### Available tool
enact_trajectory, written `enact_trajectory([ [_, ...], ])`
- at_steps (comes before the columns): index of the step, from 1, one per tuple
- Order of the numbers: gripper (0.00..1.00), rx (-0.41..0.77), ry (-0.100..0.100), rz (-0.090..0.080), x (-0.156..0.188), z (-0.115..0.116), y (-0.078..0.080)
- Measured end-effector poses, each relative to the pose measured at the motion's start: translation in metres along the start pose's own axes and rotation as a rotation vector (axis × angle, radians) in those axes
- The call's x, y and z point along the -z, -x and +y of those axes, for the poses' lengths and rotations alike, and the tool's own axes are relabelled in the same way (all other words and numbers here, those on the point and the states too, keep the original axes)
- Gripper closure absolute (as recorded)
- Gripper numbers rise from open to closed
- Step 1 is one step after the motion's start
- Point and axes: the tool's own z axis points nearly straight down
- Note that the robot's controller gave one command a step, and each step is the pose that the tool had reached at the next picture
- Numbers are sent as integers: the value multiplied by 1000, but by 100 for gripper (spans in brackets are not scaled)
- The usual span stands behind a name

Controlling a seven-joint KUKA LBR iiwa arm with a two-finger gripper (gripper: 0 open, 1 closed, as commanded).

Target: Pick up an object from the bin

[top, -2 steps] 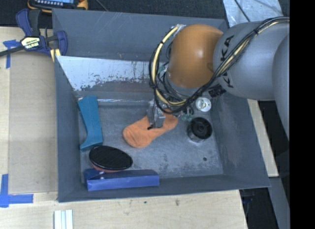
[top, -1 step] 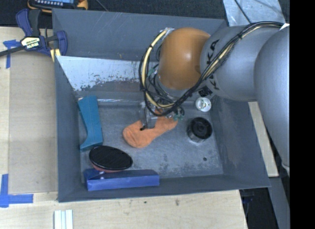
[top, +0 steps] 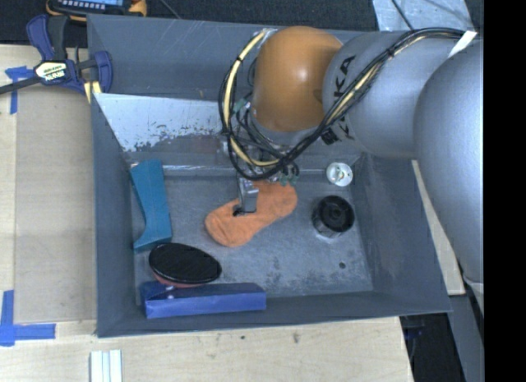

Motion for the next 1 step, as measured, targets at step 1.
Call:
enact_trajectory([
  [1,0,-1,0,1,0,0,0],
])
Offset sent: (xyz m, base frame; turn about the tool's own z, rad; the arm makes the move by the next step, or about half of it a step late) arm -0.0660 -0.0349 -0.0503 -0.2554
